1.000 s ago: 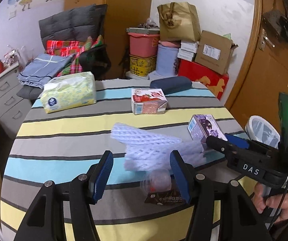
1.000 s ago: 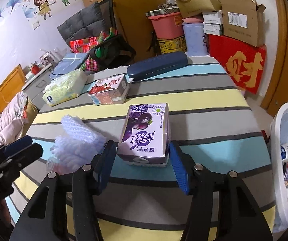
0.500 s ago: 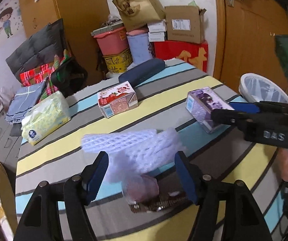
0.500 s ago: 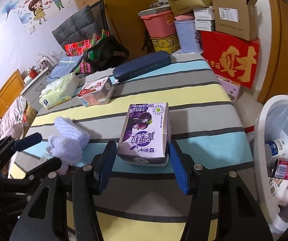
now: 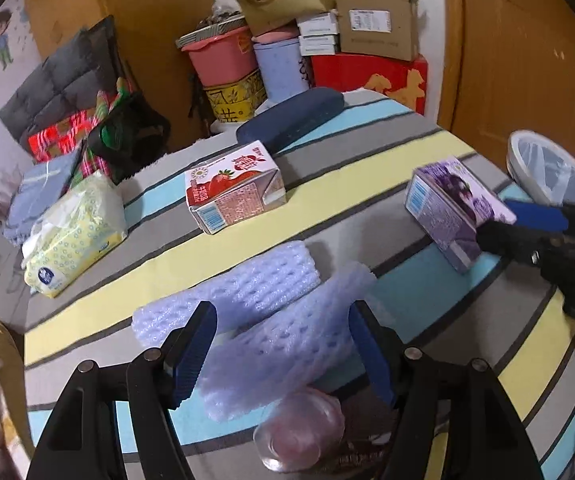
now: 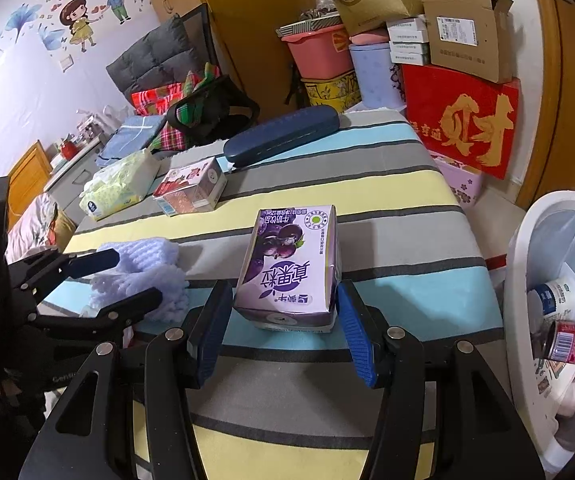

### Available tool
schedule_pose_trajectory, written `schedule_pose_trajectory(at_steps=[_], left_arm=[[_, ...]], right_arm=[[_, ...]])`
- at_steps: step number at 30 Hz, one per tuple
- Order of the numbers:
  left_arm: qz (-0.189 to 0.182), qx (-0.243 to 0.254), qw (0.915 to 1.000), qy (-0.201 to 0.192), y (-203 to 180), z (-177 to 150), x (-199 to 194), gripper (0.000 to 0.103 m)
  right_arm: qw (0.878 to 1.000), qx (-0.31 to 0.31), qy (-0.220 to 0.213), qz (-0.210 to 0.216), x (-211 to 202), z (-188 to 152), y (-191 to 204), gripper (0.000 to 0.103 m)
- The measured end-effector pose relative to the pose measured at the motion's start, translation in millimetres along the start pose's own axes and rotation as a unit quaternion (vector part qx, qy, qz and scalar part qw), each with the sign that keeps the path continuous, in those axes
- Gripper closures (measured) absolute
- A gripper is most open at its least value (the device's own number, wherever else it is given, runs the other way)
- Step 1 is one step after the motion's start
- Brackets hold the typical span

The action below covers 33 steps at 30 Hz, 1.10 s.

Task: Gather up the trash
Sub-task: 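Grasp the clear plastic wrap with the left tool while the right tool holds the carton, then carry the plastic wrap and purple carton with both tools over the bin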

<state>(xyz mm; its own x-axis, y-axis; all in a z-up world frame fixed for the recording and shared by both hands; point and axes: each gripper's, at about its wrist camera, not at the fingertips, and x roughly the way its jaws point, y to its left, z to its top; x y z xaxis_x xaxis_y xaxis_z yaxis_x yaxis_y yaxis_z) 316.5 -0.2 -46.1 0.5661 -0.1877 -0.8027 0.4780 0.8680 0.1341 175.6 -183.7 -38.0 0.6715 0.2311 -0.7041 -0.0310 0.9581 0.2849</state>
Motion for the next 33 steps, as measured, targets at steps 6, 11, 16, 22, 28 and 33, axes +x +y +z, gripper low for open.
schedule_pose_trajectory(at_steps=[6, 11, 16, 22, 28, 33], left_arm=[[-0.029, -0.067, 0.9971, 0.024, 25, -4, 8, 0.048], [-0.022, -0.043, 0.9983, 0.033, 23, -9, 3, 0.056], [-0.026, -0.058, 0.9974, 0.033, 27, -11, 0, 0.068], [-0.019, -0.066, 0.9973, 0.024, 28, -9, -4, 0.08], [-0.018, -0.091, 0.9956, 0.004, 35, -9, -13, 0.084], [-0.022, -0.107, 0.9939, -0.016, 37, -10, -29, 0.084]], right_arm=[[1.0, -0.004, -0.001, -0.001, 0, 0, 0, 0.048], [1.0, -0.006, -0.003, -0.001, 0, 0, 1, 0.048], [1.0, -0.012, -0.005, -0.004, 0, 0, 2, 0.048], [1.0, -0.01, -0.006, 0.001, -1, 0, 0, 0.048], [1.0, -0.01, -0.007, 0.005, -1, 0, -1, 0.048], [1.0, -0.012, -0.018, 0.009, -7, 2, 1, 0.048]])
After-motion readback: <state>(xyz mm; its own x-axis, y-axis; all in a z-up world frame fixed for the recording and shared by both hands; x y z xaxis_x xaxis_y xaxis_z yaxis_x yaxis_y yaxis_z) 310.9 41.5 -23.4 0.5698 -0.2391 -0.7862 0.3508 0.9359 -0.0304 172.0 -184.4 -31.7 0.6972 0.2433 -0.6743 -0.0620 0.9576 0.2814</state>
